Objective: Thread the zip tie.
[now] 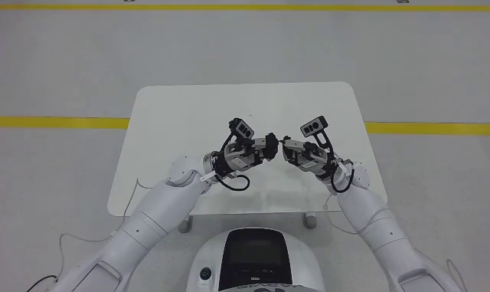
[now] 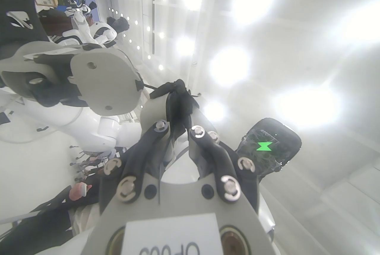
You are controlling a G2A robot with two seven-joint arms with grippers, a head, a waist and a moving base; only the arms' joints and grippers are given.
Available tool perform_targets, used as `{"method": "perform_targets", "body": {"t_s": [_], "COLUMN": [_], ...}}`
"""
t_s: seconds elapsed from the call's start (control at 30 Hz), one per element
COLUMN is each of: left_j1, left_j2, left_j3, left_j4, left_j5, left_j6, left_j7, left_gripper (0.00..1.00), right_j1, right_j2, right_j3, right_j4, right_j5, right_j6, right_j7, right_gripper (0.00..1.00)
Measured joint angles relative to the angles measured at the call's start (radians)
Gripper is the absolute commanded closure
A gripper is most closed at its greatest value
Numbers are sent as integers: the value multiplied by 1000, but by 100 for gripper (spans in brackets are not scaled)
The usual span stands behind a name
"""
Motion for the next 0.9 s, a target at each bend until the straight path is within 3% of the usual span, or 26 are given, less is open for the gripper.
{"method": "perform_targets", "body": {"t_s": [0.9], "left_j1": [0], "left_j2": [0], "left_j3": [0], "left_j4": [0], "left_j5": [0], "left_j6": [0], "left_j7": [0], "left_gripper": [100], "right_j1": [15], "right_j2": [-9], "right_j3": [-9], "right_j4": [58], "right_j5": [-5], "right_j6": [4], "right_j7": [0], "right_gripper": [100]}}
